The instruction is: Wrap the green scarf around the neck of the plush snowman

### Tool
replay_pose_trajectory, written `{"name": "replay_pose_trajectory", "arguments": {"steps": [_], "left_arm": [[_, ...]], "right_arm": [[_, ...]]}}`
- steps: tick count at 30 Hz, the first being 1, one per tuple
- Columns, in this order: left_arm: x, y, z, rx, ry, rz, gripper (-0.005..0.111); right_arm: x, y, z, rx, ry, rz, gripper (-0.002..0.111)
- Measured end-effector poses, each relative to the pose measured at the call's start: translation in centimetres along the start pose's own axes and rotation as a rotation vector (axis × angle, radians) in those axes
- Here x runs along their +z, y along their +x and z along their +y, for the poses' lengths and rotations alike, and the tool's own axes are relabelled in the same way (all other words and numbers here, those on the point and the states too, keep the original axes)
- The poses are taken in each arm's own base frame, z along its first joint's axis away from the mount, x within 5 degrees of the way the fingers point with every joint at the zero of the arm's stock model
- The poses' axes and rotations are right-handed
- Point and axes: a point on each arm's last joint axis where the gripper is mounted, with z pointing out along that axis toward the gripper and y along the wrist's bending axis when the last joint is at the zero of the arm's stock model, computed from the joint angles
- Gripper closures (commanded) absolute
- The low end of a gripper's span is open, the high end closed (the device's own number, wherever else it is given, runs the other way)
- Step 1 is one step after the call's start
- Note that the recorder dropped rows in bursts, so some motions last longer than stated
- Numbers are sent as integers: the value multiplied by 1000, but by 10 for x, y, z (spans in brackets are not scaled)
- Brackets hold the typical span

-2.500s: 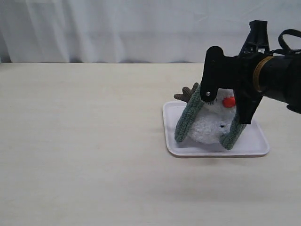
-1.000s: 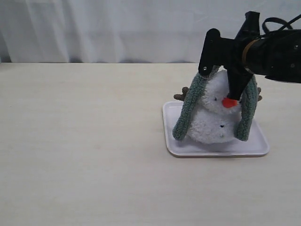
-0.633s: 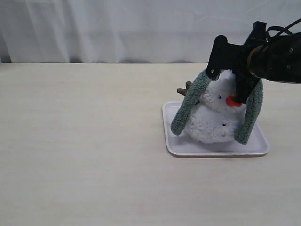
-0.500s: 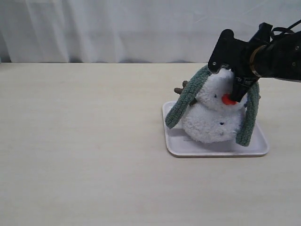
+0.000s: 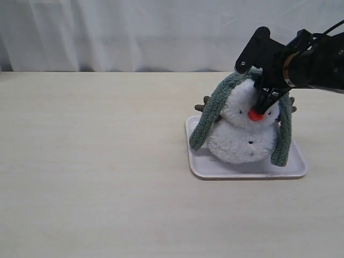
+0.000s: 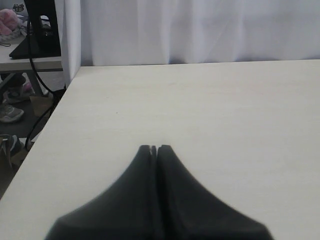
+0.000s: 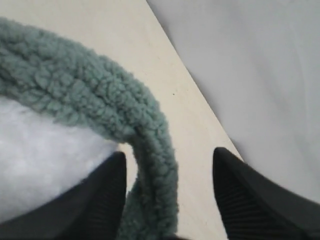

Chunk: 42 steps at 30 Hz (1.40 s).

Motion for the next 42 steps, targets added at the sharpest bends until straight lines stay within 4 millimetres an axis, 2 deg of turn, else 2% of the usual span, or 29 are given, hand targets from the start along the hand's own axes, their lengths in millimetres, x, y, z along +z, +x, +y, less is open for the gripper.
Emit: {"name": "replay_pose_trajectory", "arguments": {"steps": [4,12,21,25,31,34,37,39,42], "left_arm": [[0,0,0,0,0,0,107],[0,0,0,0,0,0,107],[0,0,0,0,0,0,107],[0,0,0,0,0,0,107],[0,0,0,0,0,0,107],[0,0,0,0,0,0,107],[0,0,0,0,0,0,107],[0,0,0,4,-1,0,107],[0,-5,3,100,-33,-56,107]], "right_arm": [[0,4,-2,31,13,46,31],[-15,9,-12,117,59,126,31],[-53,-2,-31,306,83,27,31],[-68,-5,-37,390,87,-1,36],[-104,-4,-43,678,46,-3,37],[-116,6,-37,804,-8,130,37],[-116,14,-19,818,-125,256,39],[-115,16,-9,819,-200,276,42],[-114,18,-1,816,-244,289,45]]}}
